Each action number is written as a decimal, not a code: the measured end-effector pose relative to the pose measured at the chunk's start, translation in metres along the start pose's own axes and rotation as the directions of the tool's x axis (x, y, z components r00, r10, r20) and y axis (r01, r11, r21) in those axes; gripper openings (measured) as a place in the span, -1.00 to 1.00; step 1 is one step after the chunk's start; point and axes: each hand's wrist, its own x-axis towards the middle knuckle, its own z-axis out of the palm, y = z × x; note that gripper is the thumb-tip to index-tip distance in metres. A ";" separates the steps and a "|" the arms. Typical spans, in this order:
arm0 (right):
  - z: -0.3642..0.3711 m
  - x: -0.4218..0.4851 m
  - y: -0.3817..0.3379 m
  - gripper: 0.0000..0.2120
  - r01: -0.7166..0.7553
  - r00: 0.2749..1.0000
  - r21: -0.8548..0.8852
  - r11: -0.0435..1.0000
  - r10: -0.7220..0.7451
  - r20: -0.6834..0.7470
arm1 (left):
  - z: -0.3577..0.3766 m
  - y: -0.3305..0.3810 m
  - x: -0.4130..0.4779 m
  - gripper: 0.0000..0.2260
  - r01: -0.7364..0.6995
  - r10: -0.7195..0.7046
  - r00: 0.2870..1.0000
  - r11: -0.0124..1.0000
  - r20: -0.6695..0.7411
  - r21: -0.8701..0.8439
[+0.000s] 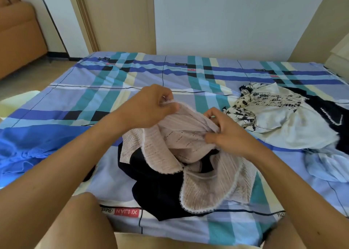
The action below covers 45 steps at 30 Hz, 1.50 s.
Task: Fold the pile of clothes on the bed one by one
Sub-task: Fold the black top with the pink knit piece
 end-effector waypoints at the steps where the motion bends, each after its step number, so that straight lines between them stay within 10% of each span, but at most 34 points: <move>1: -0.002 0.000 0.008 -0.69 -0.007 0.998 -0.038 0.999 0.005 -0.057 | 0.000 -0.011 0.002 -0.76 0.005 -0.005 1.000 1.000 0.009 0.027; 8: -0.015 -0.023 0.073 -0.82 -0.211 0.953 0.041 0.977 0.214 -0.215 | 0.035 -0.116 -0.020 -0.87 0.260 -0.255 0.965 0.955 0.057 -0.145; 14: 0.009 -0.082 0.121 -0.25 -0.200 0.933 -0.127 0.972 0.228 0.277 | 0.065 -0.172 -0.074 -0.46 0.240 -0.300 0.855 0.952 0.424 0.190; 17: 0.041 -0.076 0.126 -0.23 -0.096 0.982 -0.276 0.956 0.136 0.130 | 0.087 -0.165 -0.077 -0.39 0.089 -0.136 0.938 0.983 0.318 0.159; 23: 0.030 -0.036 0.120 -0.79 -0.121 0.993 -0.294 0.948 0.114 -0.041 | 0.084 -0.126 -0.049 -0.73 0.006 0.000 0.997 0.996 0.071 -0.084; 26: -0.029 -0.013 0.077 -0.73 -0.134 0.971 -0.054 0.990 0.120 -0.207 | 0.031 -0.114 -0.019 -0.85 0.022 -0.022 0.998 1.000 0.054 -0.002; 31: -0.137 0.023 -0.005 -0.68 -0.051 0.834 0.320 0.946 0.217 -0.507 | -0.082 -0.068 0.024 -0.49 -0.024 0.015 0.999 0.979 0.043 0.202; 35: -0.178 0.005 -0.086 -0.76 0.116 0.934 0.126 0.985 -0.065 -0.350 | -0.148 -0.027 0.039 -0.40 0.055 -0.049 0.998 0.966 -0.027 0.254; 39: -0.185 -0.005 -0.109 -0.51 0.044 0.999 -0.330 0.943 -0.049 -0.008 | -0.169 -0.009 0.041 -0.51 0.191 -0.201 0.979 0.959 0.023 0.210; 42: -0.179 0.017 -0.089 -0.47 -0.062 0.989 -0.681 0.730 -0.049 -0.143 | -0.158 -0.019 0.034 -0.58 0.216 -0.228 0.971 0.965 0.072 0.150; 45: -0.156 0.019 -0.072 -0.63 -0.071 0.893 -0.546 0.835 -0.190 -0.407 | -0.140 -0.032 0.022 -0.65 0.143 -0.135 0.989 0.979 0.065 -0.146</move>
